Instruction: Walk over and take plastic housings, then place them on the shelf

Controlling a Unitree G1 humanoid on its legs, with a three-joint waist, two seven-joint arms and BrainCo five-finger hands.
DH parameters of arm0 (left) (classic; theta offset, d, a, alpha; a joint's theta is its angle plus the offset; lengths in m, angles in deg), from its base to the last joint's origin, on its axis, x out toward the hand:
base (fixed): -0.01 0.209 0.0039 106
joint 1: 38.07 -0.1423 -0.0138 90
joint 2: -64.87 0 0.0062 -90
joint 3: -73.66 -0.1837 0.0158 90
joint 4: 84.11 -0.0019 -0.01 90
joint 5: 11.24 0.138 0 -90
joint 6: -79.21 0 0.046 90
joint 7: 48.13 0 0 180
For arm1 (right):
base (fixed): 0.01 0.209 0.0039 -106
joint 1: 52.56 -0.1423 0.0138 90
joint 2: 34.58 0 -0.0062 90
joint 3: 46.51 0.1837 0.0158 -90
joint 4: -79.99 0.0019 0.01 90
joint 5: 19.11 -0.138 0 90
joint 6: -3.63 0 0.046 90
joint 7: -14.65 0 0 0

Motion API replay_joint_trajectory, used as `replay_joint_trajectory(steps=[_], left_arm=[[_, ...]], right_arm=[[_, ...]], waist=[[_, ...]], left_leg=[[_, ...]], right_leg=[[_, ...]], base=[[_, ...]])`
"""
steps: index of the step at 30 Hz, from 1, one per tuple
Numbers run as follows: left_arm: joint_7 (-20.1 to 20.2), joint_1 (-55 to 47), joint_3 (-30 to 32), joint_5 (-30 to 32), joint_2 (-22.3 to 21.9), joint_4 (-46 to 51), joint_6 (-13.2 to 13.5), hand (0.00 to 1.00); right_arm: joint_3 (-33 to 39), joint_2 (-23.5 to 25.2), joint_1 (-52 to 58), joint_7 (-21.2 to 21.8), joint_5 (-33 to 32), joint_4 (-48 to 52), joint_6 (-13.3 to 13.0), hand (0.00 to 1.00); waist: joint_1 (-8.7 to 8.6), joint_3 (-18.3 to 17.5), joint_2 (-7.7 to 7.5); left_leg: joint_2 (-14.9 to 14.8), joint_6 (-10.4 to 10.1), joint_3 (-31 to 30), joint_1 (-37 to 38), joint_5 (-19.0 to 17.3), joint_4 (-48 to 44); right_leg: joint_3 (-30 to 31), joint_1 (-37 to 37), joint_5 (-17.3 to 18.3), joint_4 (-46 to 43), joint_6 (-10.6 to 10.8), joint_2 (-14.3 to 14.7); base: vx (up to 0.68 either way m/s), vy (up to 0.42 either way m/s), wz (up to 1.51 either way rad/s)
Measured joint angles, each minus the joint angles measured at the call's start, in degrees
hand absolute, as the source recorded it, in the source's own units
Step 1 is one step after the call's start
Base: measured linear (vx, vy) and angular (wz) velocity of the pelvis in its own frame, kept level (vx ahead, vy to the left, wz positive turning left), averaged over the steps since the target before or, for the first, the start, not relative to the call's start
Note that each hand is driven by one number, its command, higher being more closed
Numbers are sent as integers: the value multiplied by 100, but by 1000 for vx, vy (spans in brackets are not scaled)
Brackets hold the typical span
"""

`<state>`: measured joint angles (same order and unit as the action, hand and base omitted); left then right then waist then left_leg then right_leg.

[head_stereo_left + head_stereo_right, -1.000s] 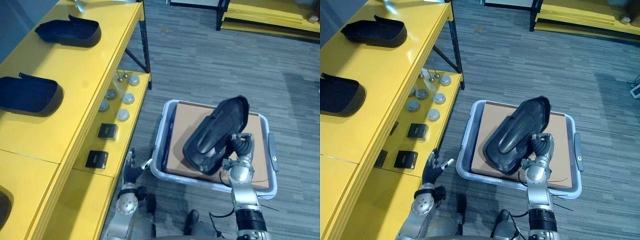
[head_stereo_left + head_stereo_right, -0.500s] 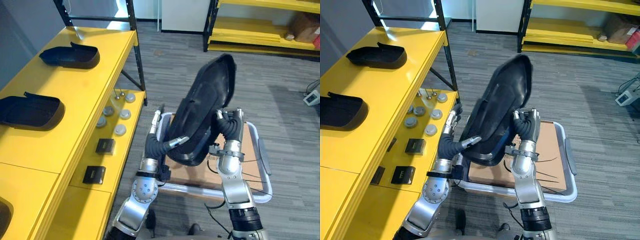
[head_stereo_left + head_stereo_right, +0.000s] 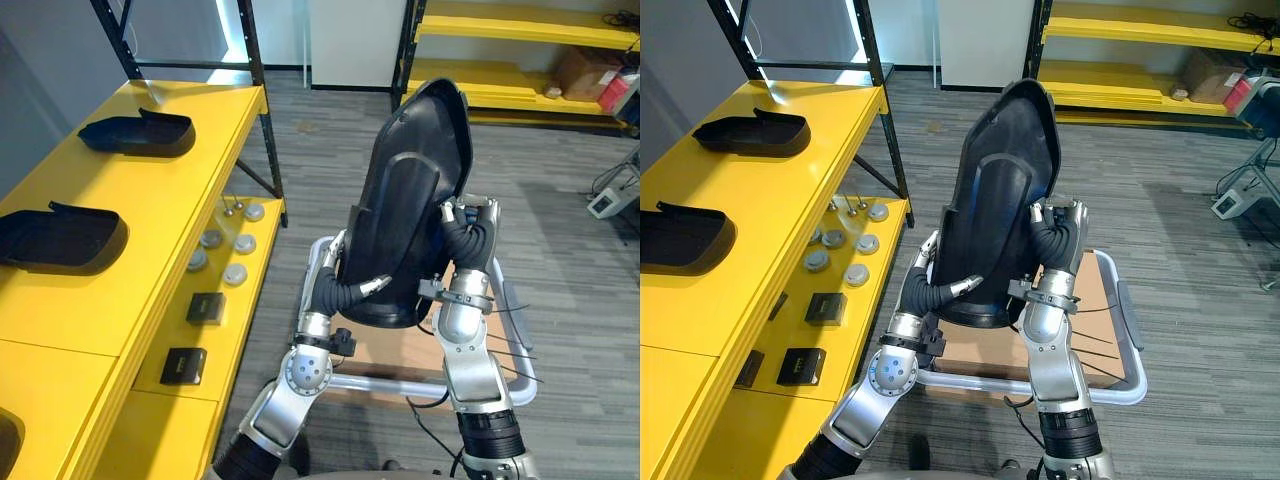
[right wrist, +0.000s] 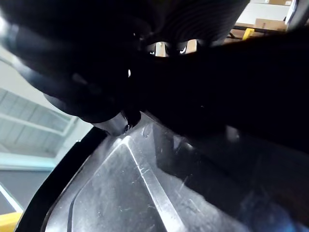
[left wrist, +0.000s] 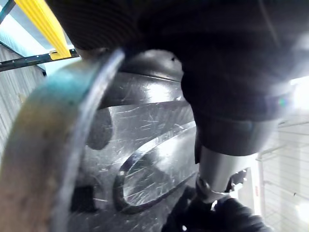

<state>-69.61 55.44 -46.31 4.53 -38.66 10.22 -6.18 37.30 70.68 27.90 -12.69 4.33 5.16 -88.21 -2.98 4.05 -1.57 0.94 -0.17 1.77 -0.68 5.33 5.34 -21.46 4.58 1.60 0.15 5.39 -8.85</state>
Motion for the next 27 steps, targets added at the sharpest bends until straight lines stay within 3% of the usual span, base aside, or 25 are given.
replay_joint_trajectory(steps=[7,11,17,19,21,24,27], left_arm=[[-29,-8,170,-287,76,27,-64,100],[13,-18,339,-301,77,128,55,100],[66,-22,546,-361,-48,525,273,100],[99,-159,860,-398,-146,516,274,100],[85,-541,1396,-487,-117,505,231,100],[-12,-921,1872,-645,-70,449,122,100],[18,-1060,1909,-677,-92,450,92,100]], right_arm=[[-267,-349,1,493,-1182,191,-447,0],[-172,-597,0,885,-1815,429,-588,0],[282,-738,1,1529,-2829,913,-1022,0],[941,-546,-23,1493,-3241,1189,-1308,0],[2341,-433,-102,1196,-3757,1319,-1716,0],[3519,-423,13,781,-4355,1090,-2093,0],[4161,-414,491,503,-4697,186,-2224,0]], waist=[[-1,-61,-54],[6,-66,-59],[-47,-72,-64],[-95,-76,-65],[-159,-88,-64],[-257,-116,-31],[-263,-135,-31]], left_leg=[[-23,0,44,18,0,1],[-32,0,91,58,0,7],[-63,0,140,99,0,14],[-73,0,144,106,0,17],[-84,0,159,104,-1,18],[-90,0,163,61,-1,14],[-91,0,164,52,-1,13]], right_leg=[[58,-1,-25,12,-19,8],[112,10,-33,7,-18,8],[158,6,-38,-3,-17,26],[162,-6,-38,1,-17,35],[178,-17,-38,9,-17,46],[185,-66,-38,12,-18,61],[187,-75,-39,15,-19,68]], base=[[-3,1,-2],[-17,5,-7],[-11,1,-3],[0,0,0],[1,-7,-4],[0,0,0],[0,0,0]])
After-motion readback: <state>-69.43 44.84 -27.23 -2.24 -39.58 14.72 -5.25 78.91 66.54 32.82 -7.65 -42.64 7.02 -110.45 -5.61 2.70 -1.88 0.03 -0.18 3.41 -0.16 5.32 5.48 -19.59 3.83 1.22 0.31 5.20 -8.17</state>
